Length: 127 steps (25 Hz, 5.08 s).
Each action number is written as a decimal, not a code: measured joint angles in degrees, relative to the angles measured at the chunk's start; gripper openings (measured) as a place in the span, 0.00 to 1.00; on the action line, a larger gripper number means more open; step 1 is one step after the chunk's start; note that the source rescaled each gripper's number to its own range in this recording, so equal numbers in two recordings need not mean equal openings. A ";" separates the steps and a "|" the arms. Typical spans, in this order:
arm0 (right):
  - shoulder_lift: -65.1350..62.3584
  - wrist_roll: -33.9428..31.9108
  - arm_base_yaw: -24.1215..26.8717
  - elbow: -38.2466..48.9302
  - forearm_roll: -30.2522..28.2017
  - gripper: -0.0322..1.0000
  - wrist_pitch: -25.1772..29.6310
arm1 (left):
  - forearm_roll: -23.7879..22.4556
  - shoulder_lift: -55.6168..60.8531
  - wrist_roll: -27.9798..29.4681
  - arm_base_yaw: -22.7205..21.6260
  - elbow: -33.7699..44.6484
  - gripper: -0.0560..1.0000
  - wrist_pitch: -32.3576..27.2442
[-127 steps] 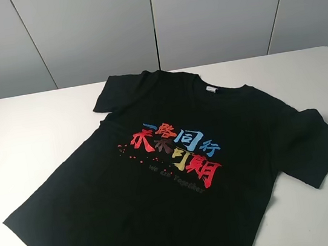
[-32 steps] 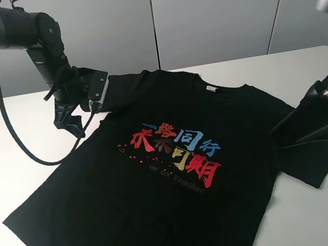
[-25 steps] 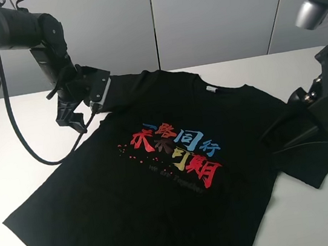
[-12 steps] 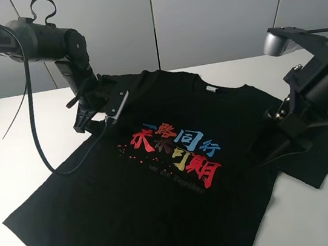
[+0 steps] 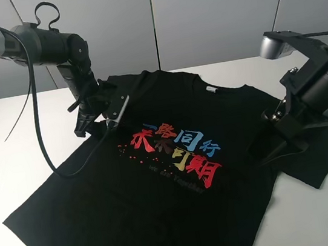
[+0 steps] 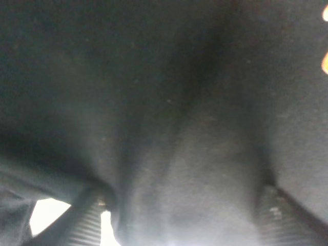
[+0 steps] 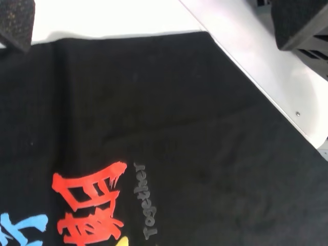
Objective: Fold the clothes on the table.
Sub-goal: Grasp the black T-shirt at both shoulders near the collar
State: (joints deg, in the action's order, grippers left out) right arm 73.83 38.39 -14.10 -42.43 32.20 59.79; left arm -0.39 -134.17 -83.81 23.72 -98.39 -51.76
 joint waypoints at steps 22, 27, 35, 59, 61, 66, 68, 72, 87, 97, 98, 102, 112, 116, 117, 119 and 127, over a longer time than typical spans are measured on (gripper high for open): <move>0.00 1.45 -0.01 0.00 1.66 1.00 -0.10 | 0.39 -0.33 5.66 0.00 0.00 0.05 6.64; 0.00 1.45 -0.01 0.00 1.66 1.00 -0.83 | 0.39 -0.33 5.66 0.00 0.00 0.05 6.64; 0.00 1.45 -0.01 0.00 1.66 1.00 -1.05 | 0.39 -0.33 5.66 0.00 0.00 0.05 6.30; 10.16 4.47 -7.24 0.00 -7.15 1.00 -4.30 | 1.10 -0.33 -5.37 0.00 -0.17 0.05 -2.23; 11.72 1.72 -11.02 0.00 -11.98 1.00 -5.77 | 1.20 -0.33 -5.40 0.00 -0.17 0.05 -2.23; 15.51 -2.53 -15.24 0.00 -14.64 1.00 -9.26 | 1.33 -0.33 -4.86 0.00 -0.17 0.05 -2.23; 16.81 -4.94 -15.48 0.00 -14.74 1.00 -11.58 | 1.33 -0.33 -4.87 0.00 -0.17 0.05 -2.23; 18.09 -7.17 -15.48 0.00 -14.88 1.00 -14.56 | 1.33 -0.33 -4.87 0.00 -0.17 0.05 -2.23; 28.43 -11.65 -15.51 -0.12 -19.39 1.00 -18.55 | 1.44 -0.33 -4.87 0.00 -0.17 0.05 -2.23; 28.62 -11.39 -15.51 3.10 -19.50 1.00 -25.20 | 1.54 -0.33 -4.83 0.00 -0.17 0.05 -2.23; 28.62 -11.39 -15.51 3.17 -19.50 1.00 -25.47 | 1.54 -0.33 -4.83 0.00 -0.17 0.05 -2.12; 29.45 -11.39 -15.51 3.17 -19.50 1.00 -26.41 | 1.54 -0.33 -4.74 0.00 -0.17 0.05 -2.12; 31.79 -11.38 -15.51 2.21 -19.71 1.00 -25.09 | 1.64 -0.33 -4.62 0.00 -0.17 0.05 -1.91; 32.22 -11.98 -15.59 1.84 -20.05 1.00 -24.57 | 1.64 -0.33 -4.28 0.00 -0.17 0.05 -1.82; 32.30 -12.29 -15.59 1.84 -20.23 0.97 -24.71 | 1.64 -0.33 -4.20 0.00 -0.17 0.05 -1.82; 32.34 -12.97 -15.59 1.84 -21.00 0.89 -25.40 | 1.76 -0.33 -3.88 0.00 -0.17 0.05 -1.82; 32.86 -13.50 -15.15 1.84 -24.10 0.45 -28.46 | 1.76 -0.33 -3.41 0.00 -0.17 0.05 -1.69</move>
State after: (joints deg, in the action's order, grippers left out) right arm 106.68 24.88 -29.25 -40.59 8.10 31.33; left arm 1.37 -134.50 -87.21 23.72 -98.56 -53.45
